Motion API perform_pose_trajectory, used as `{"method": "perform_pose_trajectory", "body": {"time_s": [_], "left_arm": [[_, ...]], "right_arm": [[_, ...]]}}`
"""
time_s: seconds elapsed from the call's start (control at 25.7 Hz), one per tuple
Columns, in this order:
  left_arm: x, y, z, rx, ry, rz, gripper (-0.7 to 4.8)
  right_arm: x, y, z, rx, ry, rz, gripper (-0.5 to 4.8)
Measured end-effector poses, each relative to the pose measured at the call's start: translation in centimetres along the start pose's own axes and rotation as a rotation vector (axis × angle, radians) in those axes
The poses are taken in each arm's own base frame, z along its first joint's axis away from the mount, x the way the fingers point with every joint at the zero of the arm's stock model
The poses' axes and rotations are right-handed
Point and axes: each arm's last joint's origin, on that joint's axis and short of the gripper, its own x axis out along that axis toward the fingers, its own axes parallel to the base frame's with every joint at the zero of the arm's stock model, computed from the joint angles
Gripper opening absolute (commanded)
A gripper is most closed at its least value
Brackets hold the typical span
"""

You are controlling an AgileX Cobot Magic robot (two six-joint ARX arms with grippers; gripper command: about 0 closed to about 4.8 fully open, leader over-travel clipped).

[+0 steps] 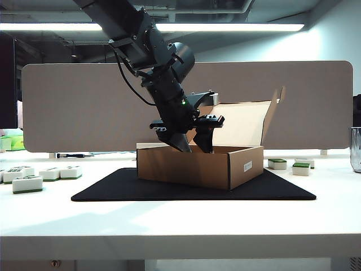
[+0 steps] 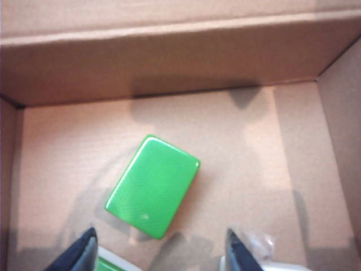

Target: Pick up four mahjong tiles and put them into the paper box.

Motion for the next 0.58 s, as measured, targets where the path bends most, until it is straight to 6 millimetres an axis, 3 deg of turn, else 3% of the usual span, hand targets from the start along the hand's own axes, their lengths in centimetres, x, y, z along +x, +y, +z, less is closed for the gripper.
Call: {"method": "perform_pose_trajectory", "body": {"time_s": [0.12,0.23,0.51,0.58], "left_arm": [[-0.3,0.0,0.2,-0.001,0.014,-0.002,2.90],[-1.9,0.0,1.1,-0.003,0.048,-0.005,2.86],[-9.2,0.6,3.2,0.040,0.073,0.000,2.23],[-12.5,2.5,2.9,0.033,0.117,0.025,2.23]], "right_arm": [[0.0,0.0,0.0,0.000,0.000,0.000,-0.01],[0.0,0.0,0.0,0.000,0.000,0.000,-0.01],[0.0,0.0,0.0,0.000,0.000,0.000,-0.01],[0.0,0.0,0.0,0.000,0.000,0.000,-0.01]]}}
